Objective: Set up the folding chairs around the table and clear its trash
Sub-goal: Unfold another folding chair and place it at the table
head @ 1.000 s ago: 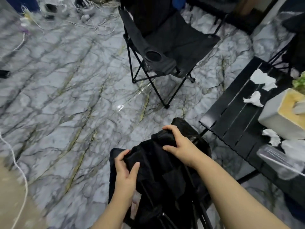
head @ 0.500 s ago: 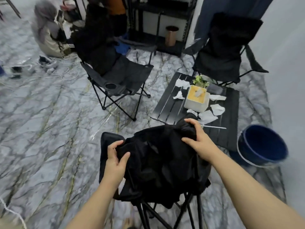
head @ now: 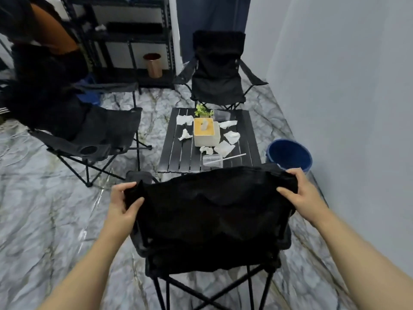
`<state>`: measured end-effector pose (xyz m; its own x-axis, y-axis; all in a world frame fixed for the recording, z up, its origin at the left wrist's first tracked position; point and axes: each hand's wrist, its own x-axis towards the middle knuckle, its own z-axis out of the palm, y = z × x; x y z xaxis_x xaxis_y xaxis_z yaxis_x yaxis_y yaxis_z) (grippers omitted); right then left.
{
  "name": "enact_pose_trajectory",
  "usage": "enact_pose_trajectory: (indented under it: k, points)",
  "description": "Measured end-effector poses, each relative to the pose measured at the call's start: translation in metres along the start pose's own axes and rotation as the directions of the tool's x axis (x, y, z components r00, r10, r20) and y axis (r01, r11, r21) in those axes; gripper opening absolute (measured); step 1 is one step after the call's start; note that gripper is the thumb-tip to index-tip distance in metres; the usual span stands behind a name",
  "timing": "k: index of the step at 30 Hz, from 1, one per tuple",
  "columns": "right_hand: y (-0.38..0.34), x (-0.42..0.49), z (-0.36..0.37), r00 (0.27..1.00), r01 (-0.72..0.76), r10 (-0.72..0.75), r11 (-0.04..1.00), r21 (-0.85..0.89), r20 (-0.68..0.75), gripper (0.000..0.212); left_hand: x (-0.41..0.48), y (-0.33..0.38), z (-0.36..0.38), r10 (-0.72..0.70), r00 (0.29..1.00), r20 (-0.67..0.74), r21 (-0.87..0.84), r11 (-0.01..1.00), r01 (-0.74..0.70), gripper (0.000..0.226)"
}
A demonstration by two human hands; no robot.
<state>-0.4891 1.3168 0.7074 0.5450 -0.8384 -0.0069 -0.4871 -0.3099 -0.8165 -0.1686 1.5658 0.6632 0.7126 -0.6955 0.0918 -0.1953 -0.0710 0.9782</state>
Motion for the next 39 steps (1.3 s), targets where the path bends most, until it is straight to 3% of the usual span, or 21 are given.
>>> enact_pose_trajectory:
  k: [5, 7, 12, 15, 21, 23, 26, 29, 33, 36, 39]
  points:
    - [0.012, -0.039, -0.004, 0.993, 0.063, -0.071, 0.995, -0.08, -0.09, 0.029, -0.016, 0.007, -0.017, 0.011, 1.0, 0.028, 0.062, 0.998, -0.013, 0.053]
    - [0.017, -0.054, -0.006, 0.994, 0.061, -0.069, 0.994, -0.094, -0.081, 0.039, -0.026, 0.007, -0.023, -0.001, 0.999, 0.053, 0.128, 0.992, -0.006, 0.042]
    - [0.051, -0.096, 0.005, 0.998, -0.022, 0.033, 0.982, -0.185, 0.052, 0.04, -0.061, -0.018, -0.037, -0.242, 0.959, 0.145, 0.329, 0.926, 0.184, 0.035]
    - [0.061, -0.115, 0.012, 0.99, -0.109, 0.124, 0.97, -0.216, 0.061, 0.045, -0.082, -0.031, -0.037, -0.306, 0.937, 0.171, 0.442, 0.873, 0.205, 0.03]
    - [0.069, -0.137, 0.023, 0.966, -0.236, 0.259, 0.914, -0.33, 0.025, 0.028, -0.086, -0.031, -0.038, -0.302, 0.933, 0.194, 0.529, 0.833, 0.16, 0.029]
    - [0.07, -0.145, 0.026, 0.944, -0.316, 0.329, 0.911, -0.265, 0.002, 0.039, -0.087, -0.028, -0.037, -0.303, 0.932, 0.198, 0.547, 0.823, 0.151, 0.026]
    - [0.064, -0.143, 0.029, 0.975, -0.215, 0.218, 0.915, -0.342, -0.029, 0.068, -0.089, -0.023, -0.033, -0.249, 0.938, 0.24, 0.55, 0.831, 0.08, 0.043]
    - [0.058, -0.136, 0.033, 0.996, -0.087, 0.069, 0.797, -0.597, -0.053, 0.072, -0.086, -0.024, -0.024, -0.088, 0.95, 0.301, 0.703, 0.694, -0.158, 0.058]
    - [0.05, -0.132, 0.049, 1.0, 0.01, -0.017, 0.75, -0.661, -0.003, 0.066, -0.092, -0.032, -0.008, -0.043, 0.985, 0.168, 0.772, 0.628, -0.104, 0.064]
    - [0.059, -0.138, 0.054, 0.997, -0.078, 0.047, 0.8, -0.594, -0.068, 0.076, -0.102, -0.042, -0.006, -0.041, 0.99, 0.134, 0.753, 0.654, -0.075, 0.065]
    - [0.066, -0.136, 0.056, 0.992, -0.124, 0.086, 0.779, -0.615, -0.091, 0.068, -0.097, -0.045, -0.004, -0.035, 0.993, 0.116, 0.728, 0.683, -0.061, 0.066]
